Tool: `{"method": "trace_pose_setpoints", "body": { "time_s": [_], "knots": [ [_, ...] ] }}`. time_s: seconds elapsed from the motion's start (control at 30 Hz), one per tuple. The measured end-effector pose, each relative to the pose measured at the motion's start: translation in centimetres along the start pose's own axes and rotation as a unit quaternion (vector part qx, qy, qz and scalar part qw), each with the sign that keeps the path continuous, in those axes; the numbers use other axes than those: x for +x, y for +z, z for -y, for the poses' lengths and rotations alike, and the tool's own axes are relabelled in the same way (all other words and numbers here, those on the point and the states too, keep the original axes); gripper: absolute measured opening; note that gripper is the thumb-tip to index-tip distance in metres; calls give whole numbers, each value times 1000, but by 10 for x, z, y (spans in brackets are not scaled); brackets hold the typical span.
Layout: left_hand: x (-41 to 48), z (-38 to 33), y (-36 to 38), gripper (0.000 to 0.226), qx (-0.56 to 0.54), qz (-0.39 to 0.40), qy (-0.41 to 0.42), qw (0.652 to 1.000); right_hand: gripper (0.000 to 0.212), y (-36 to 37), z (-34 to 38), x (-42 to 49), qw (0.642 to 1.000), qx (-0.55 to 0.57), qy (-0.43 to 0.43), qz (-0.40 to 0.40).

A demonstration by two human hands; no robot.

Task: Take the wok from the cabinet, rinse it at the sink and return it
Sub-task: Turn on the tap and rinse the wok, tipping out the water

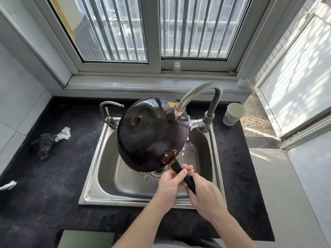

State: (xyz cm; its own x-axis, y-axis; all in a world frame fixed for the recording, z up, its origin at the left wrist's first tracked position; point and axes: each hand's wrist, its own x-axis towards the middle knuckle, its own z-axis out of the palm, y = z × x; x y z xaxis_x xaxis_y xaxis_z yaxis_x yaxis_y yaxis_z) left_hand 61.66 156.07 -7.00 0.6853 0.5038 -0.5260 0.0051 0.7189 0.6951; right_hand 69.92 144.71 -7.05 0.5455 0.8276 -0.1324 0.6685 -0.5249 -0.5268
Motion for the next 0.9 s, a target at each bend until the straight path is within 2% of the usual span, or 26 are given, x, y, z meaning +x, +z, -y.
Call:
{"method": "trace_pose_setpoints", "body": {
  "time_s": [0.3, 0.5, 0.9],
  "knots": [
    [-20, 10, -19, 18, -18, -15, -7, 1000, 25, 12, 11, -16, 999, -21, -22, 22],
    [-35, 21, -26, 16, 1, -23, -24, 999, 27, 25, 15, -38, 1000, -6, -2, 26],
    [-70, 33, -48, 17, 148, -40, -73, 985, 40, 64, 35, -86, 989, 111, 93, 15]
  ]
}}
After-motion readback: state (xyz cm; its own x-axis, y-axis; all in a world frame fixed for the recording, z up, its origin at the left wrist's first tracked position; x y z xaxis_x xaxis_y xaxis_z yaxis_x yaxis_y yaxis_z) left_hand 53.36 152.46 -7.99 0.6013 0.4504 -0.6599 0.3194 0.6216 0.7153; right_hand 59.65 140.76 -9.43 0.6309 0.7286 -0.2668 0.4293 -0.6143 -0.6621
